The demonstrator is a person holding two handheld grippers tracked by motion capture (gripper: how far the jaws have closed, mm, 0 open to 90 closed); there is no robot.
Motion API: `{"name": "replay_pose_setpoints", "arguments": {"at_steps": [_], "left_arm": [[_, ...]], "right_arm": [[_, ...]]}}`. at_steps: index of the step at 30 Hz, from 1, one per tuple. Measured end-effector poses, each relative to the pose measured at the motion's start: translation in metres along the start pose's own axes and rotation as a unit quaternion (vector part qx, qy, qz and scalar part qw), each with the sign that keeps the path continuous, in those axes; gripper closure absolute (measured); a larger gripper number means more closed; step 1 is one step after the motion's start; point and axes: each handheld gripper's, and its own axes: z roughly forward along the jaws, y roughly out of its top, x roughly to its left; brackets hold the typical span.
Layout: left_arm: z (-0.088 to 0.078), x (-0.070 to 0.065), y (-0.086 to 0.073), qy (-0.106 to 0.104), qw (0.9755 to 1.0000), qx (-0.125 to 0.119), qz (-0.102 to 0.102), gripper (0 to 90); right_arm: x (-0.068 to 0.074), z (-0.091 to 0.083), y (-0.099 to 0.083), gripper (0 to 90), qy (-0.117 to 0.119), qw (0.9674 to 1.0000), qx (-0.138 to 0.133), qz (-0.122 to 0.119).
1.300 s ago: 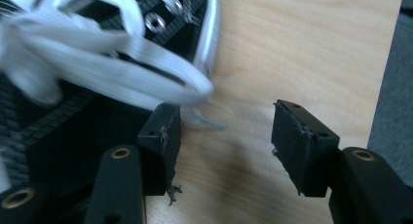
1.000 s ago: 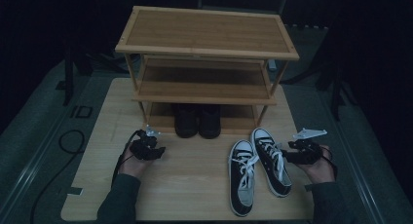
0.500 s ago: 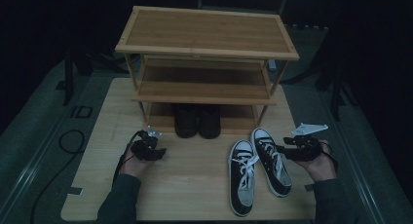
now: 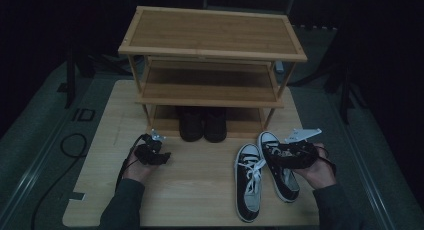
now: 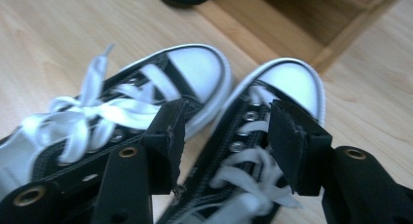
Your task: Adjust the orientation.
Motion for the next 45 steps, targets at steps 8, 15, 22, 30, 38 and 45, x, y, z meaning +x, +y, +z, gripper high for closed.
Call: {"name": "replay_pose_setpoints", "arguments": {"at_steps": [8,15,22,30,38,45], "left_arm": [[0.000,0.000,0.000,-0.001,1.0000,0.000,0.000,52.0],[0.000,0.000,0.000,0.000,1.0000,0.000,-0.001,51.7],[0.000,0.001,0.000,-0.002,1.0000,-0.001,-0.003,51.0],[0.001,0.001,0.000,-0.003,1.0000,-0.002,-0.003,50.7],[0.001,0.002,-0.001,-0.004,1.0000,-0.002,-0.003,50.5],[0.001,0.002,0.000,-0.004,1.0000,-0.002,-0.003,50.0]], "right_arm": [[0.018,0.001,0.000,43.9,0.017,0.9997,0.007,-0.013],[0.036,0.000,0.001,37.2,0.022,0.9995,0.017,-0.017],[0.055,-0.001,0.003,34.2,0.028,0.9991,0.023,-0.022],[0.061,0.007,0.003,35.6,0.032,0.9989,0.031,-0.018],[0.070,0.013,0.001,35.7,0.031,0.9981,0.047,-0.024],[0.073,0.031,-0.008,42.9,0.040,0.9942,0.100,0.002]]}}
